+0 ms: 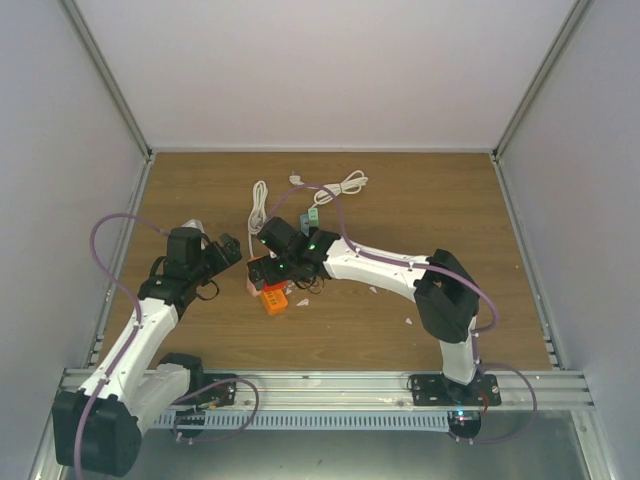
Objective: Insert the plug
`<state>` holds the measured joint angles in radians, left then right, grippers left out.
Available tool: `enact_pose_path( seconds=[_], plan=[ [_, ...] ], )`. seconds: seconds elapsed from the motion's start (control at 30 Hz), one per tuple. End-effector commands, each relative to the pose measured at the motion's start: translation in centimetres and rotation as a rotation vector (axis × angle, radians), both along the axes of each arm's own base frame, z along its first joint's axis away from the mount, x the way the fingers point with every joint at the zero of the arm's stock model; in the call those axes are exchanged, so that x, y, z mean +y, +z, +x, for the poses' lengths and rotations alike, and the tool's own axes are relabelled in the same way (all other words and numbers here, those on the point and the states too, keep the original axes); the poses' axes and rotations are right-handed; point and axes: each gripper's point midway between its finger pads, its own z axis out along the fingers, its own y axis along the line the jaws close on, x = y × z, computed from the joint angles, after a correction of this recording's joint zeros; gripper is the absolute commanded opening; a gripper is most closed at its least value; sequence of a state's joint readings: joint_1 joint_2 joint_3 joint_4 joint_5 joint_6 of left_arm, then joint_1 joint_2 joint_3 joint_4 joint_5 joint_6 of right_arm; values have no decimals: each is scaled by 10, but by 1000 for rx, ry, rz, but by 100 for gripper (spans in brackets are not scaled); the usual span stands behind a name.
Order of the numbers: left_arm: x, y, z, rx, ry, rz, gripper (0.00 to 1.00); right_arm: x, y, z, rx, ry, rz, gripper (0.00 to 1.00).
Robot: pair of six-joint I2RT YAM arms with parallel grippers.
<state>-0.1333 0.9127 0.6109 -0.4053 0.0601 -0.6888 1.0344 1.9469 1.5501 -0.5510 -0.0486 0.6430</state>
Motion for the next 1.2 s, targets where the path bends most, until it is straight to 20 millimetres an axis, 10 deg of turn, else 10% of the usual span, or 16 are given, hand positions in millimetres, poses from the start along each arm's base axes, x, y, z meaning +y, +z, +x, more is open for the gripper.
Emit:
enact_pose_path(
  seconds=[0.0,0.37,0.67,0.8,1.17],
  plan=[
    [1,6,8,-45,0,-1,99,-15,-31,-5,52,-3,-98,100],
    [0,4,8,-40,-4,-2,99,-9,-16,-4,-1,13,-88,100],
    [1,-1,9,-24,-2,2,99,17,42,-19,-227,100,-80,100],
    [7,-16,10,35,16,-18,99,20,57,-39,-352,194,-112,100],
    [67,-18,-7,11,220,-131,99,49,8,-143,-367,679,-69,95]
  ],
)
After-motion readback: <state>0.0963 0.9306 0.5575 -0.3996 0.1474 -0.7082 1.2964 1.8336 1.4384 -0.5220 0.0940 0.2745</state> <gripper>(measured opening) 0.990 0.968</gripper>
